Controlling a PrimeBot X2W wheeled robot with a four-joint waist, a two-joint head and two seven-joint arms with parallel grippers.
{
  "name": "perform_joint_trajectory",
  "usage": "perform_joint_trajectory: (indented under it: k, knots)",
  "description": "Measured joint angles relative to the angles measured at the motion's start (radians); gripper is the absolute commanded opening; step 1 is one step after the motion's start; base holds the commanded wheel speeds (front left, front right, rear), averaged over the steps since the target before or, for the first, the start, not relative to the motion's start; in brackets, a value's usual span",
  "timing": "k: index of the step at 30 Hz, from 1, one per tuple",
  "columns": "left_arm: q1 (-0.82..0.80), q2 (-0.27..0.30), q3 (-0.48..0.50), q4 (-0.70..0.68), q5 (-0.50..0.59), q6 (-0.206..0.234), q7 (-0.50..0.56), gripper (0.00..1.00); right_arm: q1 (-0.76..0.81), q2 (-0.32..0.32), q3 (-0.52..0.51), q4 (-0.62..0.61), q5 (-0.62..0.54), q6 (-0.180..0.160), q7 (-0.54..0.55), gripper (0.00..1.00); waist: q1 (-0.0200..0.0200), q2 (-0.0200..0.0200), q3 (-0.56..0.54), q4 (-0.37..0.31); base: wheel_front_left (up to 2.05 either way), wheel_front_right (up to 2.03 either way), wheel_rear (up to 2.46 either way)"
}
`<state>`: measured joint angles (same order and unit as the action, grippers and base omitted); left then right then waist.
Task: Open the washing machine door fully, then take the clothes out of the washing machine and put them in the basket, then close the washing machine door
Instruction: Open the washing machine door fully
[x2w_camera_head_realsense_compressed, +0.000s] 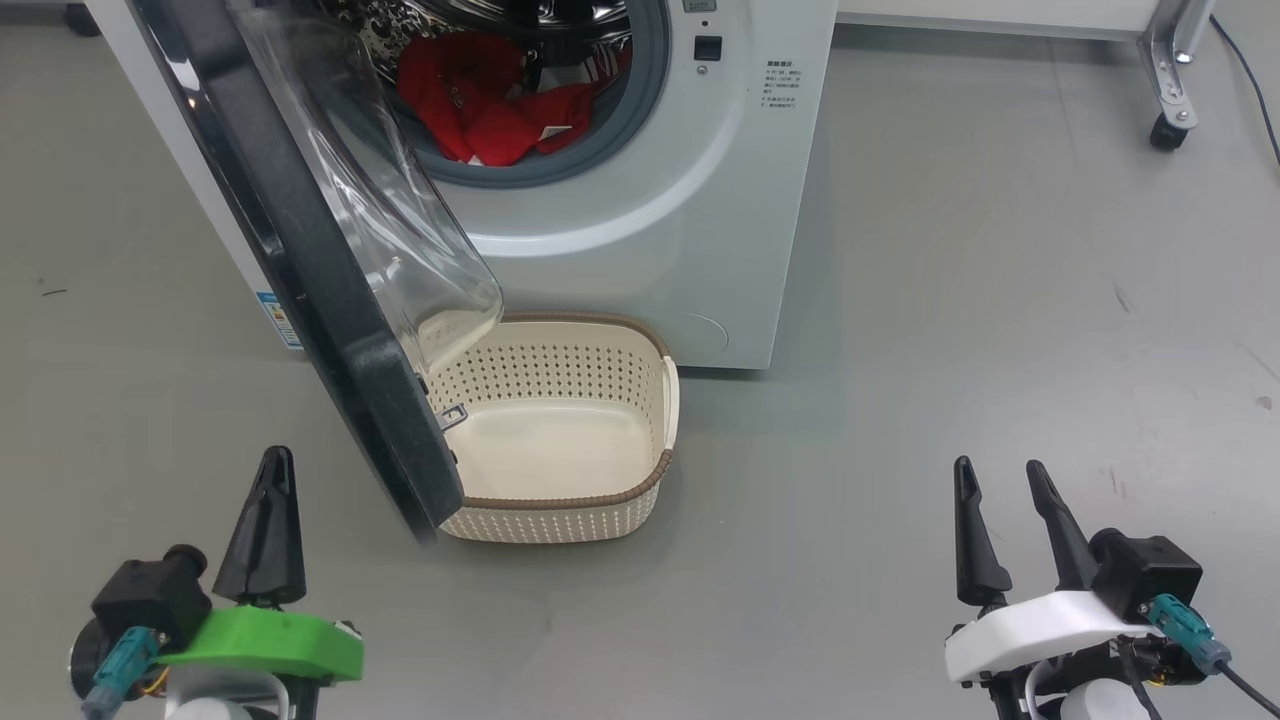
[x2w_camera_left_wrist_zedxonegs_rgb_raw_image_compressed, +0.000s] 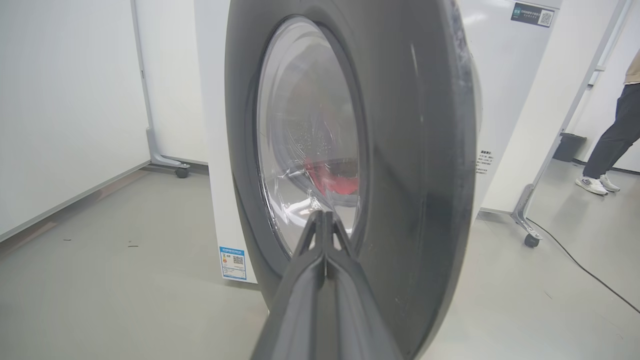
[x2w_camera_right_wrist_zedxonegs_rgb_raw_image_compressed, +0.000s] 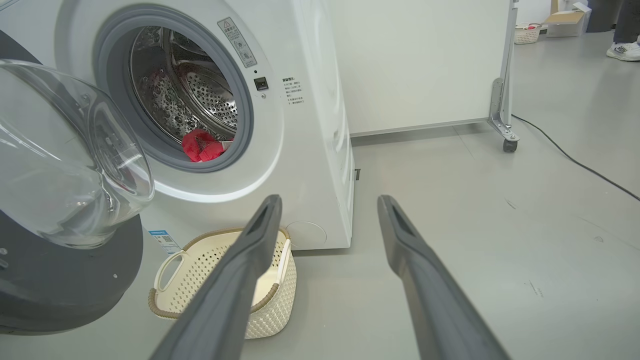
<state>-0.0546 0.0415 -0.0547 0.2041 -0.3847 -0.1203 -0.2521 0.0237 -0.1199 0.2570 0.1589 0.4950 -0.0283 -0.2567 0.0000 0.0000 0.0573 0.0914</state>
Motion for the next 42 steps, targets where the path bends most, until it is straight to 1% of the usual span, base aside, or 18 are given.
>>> perform_joint_trajectory:
  k: [6,8,13,15,23,24,29,32,34,42]
  knots:
    - [-0.031,-0.001,0.04,-0.065,-0.012,-0.001,0.0,0.0,0.0,0.006,-0.01,0.004,-0.006,0.001,0.0,1.0,0.0,0.0,-0.002,0.001,0.0,0.0,0.0]
    - [-0.052,-0.001,0.051,-0.093,-0.012,-0.001,0.0,0.0,0.0,0.008,-0.01,0.008,-0.01,0.009,0.0,1.0,0.0,0.0,-0.004,0.001,0.0,0.0,0.0]
    - [-0.095,0.0,0.06,-0.151,-0.011,-0.001,0.0,0.0,0.0,0.017,-0.015,0.012,-0.014,0.011,0.0,1.0,0.0,0.0,-0.008,0.0,0.0,0.0,0.0]
    - [-0.114,0.004,0.065,-0.176,-0.011,-0.001,-0.005,0.0,0.0,0.023,-0.017,0.015,-0.014,0.018,0.0,1.0,0.0,0.0,-0.01,-0.001,0.0,0.0,0.0]
    - [-0.194,0.038,0.073,-0.266,0.008,-0.001,-0.005,0.0,0.0,0.027,-0.024,0.026,-0.015,0.023,0.0,1.0,0.0,0.0,-0.016,-0.007,0.0,0.0,0.0]
    - [-0.202,0.041,0.069,-0.275,0.01,-0.001,-0.005,0.0,0.0,0.028,-0.025,0.026,-0.016,0.027,0.0,1.0,0.0,0.0,-0.017,-0.008,0.0,0.0,0.0]
    - [-0.229,0.044,0.037,-0.305,0.025,-0.001,-0.005,0.0,0.0,0.029,-0.028,0.026,-0.023,0.027,0.0,1.0,0.0,0.0,-0.02,-0.011,0.0,0.0,0.0]
    - [-0.24,0.045,0.004,-0.322,0.042,-0.001,-0.005,0.0,0.0,0.032,-0.03,0.026,-0.026,0.036,0.0,1.0,0.0,0.0,-0.022,-0.014,0.0,0.0,0.0]
    - [-0.243,0.044,-0.022,-0.33,0.043,-0.001,-0.001,0.0,0.0,0.034,-0.03,0.026,-0.03,0.036,0.0,1.0,0.0,0.0,-0.023,-0.016,0.0,0.0,0.0]
    - [-0.237,0.04,-0.142,-0.312,0.051,-0.001,0.067,0.0,0.0,0.044,-0.033,0.028,-0.036,0.045,0.0,1.0,0.0,0.0,-0.026,-0.027,0.0,0.0,0.0]
